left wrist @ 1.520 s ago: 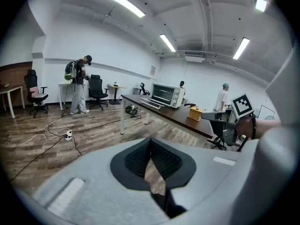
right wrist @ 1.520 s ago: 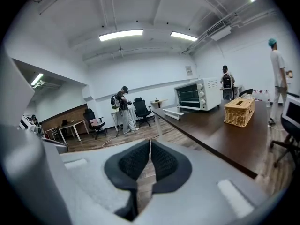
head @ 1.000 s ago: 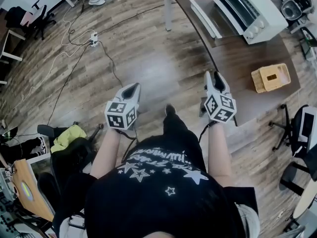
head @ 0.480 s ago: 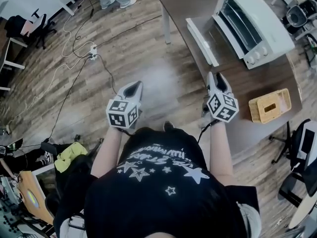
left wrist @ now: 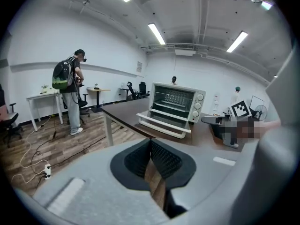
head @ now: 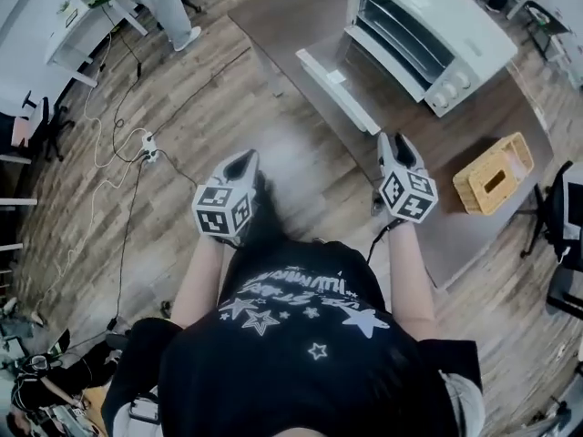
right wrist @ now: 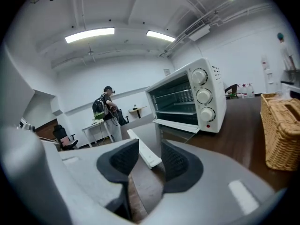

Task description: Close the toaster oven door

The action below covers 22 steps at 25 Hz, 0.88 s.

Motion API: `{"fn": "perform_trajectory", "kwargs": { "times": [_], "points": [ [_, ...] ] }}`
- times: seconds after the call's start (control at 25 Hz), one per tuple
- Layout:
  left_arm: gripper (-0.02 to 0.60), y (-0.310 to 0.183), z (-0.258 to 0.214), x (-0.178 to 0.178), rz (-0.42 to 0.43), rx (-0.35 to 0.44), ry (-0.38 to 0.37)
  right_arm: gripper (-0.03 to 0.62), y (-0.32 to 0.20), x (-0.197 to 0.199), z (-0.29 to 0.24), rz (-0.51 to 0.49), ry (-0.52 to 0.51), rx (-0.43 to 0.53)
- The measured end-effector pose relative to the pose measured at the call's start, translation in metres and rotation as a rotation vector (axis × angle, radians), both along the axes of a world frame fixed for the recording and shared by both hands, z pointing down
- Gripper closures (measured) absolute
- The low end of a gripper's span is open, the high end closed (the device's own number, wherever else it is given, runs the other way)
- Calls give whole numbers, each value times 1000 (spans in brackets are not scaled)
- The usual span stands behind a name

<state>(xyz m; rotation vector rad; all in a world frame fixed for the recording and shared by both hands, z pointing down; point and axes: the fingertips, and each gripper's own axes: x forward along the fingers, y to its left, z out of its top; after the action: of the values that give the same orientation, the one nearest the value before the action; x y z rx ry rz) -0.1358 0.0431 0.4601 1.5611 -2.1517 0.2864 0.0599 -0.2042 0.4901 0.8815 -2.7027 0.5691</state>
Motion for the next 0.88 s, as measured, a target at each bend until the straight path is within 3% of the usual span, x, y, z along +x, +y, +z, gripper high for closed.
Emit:
{"fn": "perform_trajectory", "kwargs": {
  "times": [0.16,0.48,0.64,0.88],
  "points": [
    [571,-50,8,-34,128,12,7,439,-15,-1,12,104,37,2],
    [571,-143,23,-91,455,-29,37,439,-24,-1,22,432,90,-26],
    [571,-175,26,-108,608,-52,43,439,-10,-8,27,567,112,-58],
    [571,-198,37,-116,764,-75,67,439,16,-19,38,703,144,-96]
  ]
}}
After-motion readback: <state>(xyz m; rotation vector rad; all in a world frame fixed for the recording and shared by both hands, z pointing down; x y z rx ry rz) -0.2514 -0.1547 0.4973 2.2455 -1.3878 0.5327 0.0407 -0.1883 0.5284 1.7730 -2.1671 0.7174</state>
